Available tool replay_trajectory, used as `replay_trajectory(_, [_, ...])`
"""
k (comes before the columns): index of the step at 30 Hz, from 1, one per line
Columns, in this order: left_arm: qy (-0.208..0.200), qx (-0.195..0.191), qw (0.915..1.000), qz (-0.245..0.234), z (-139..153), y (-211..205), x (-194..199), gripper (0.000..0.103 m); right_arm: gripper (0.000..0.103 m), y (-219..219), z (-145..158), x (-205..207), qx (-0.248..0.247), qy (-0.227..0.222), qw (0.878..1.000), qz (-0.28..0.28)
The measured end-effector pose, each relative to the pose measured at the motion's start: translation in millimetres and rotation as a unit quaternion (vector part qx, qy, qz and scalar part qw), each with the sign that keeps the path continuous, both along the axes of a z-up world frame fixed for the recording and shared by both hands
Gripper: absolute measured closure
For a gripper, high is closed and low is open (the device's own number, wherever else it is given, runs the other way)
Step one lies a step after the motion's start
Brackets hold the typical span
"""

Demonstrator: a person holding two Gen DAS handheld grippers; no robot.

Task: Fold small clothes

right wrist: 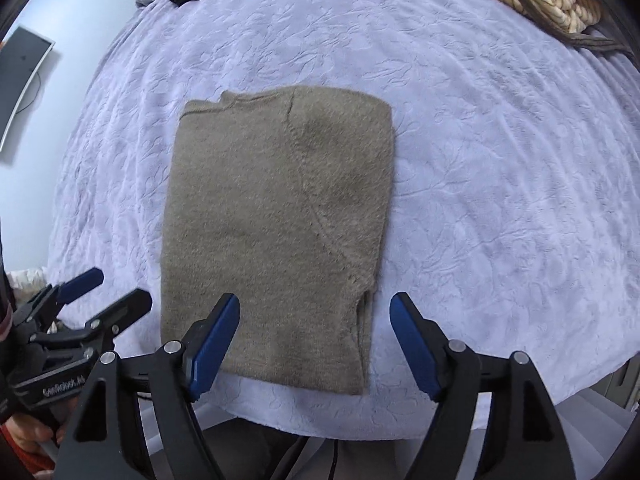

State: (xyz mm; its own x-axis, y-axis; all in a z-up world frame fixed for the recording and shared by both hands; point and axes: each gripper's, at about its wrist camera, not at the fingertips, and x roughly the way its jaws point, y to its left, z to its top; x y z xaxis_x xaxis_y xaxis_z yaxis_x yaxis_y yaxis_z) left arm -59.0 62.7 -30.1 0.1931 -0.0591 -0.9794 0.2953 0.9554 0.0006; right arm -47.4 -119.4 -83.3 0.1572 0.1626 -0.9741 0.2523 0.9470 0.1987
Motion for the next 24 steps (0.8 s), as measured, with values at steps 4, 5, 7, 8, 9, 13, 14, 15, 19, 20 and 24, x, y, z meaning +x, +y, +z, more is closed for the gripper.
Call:
replay_trajectory(4, [-0.015, 0.004, 0.9999, 0.003, 5.5, -3.3, -0.7, 0.007, 0.013, -8.5, 1.8, 2.7, -0.014, -0.003, 1.0, -0.019])
replay_trajectory(5, [-0.017, 0.005, 0.9998, 0.005, 6.1, -3.7, -0.1, 0.007, 0.013, -8.6, 2.5, 3.0, -0.018, -0.006, 1.0, -0.019])
replay_trajectory(7, [-0.018, 0.011, 0.9998, 0.006, 6.6, -3.7, 2.2, 0.007, 0.013, -8.2, 3.8, 3.5, -0.028, -0.007, 0.999, -0.015])
replay_trajectory(8, [-0.018, 0.017, 0.9997, 0.007, 6.3, -4.4, 2.8, 0.007, 0.013, -7.8, 4.5, 3.1, -0.032, -0.008, 0.999, -0.013])
replay_trajectory(9, [-0.019, 0.023, 0.9995, 0.007, 6.0, -5.2, 3.2, 0.007, 0.013, -7.0, 5.1, 2.6, -0.037, -0.008, 0.999, -0.012])
replay_trajectory(13, [-0.022, 0.029, 0.9993, 0.007, 6.5, -6.5, 2.5, 0.007, 0.013, -4.8, 3.3, 3.7, -0.042, 0.001, 0.999, -0.009])
replay_trajectory(14, [-0.022, 0.029, 0.9993, 0.007, 6.7, -6.8, 2.3, 0.007, 0.013, -4.1, 2.6, 3.5, -0.04, 0.002, 0.999, -0.01])
replay_trajectory(15, [-0.022, 0.03, 0.9993, 0.006, 6.7, -6.9, 2.4, 0.007, 0.013, -4.0, 2.3, 3.7, -0.039, 0.003, 0.999, -0.011])
replay_trajectory(19, [-0.023, 0.03, 0.9993, 0.004, 7.8, -8.1, 1.5, 0.007, 0.013, -3.2, 1.3, 4.2, -0.039, 0.007, 0.999, -0.009])
replay_trajectory(20, [-0.024, 0.03, 0.9993, 0.004, 8.0, -8.1, 1.1, 0.007, 0.013, -3.1, 1.6, 4.5, -0.042, 0.008, 0.999, -0.008])
replay_trajectory(24, [-0.026, 0.035, 0.999, 0.004, 8.0, -8.5, 0.5, 0.007, 0.013, -2.9, 3.5, 6.2, -0.052, 0.008, 0.999, -0.004])
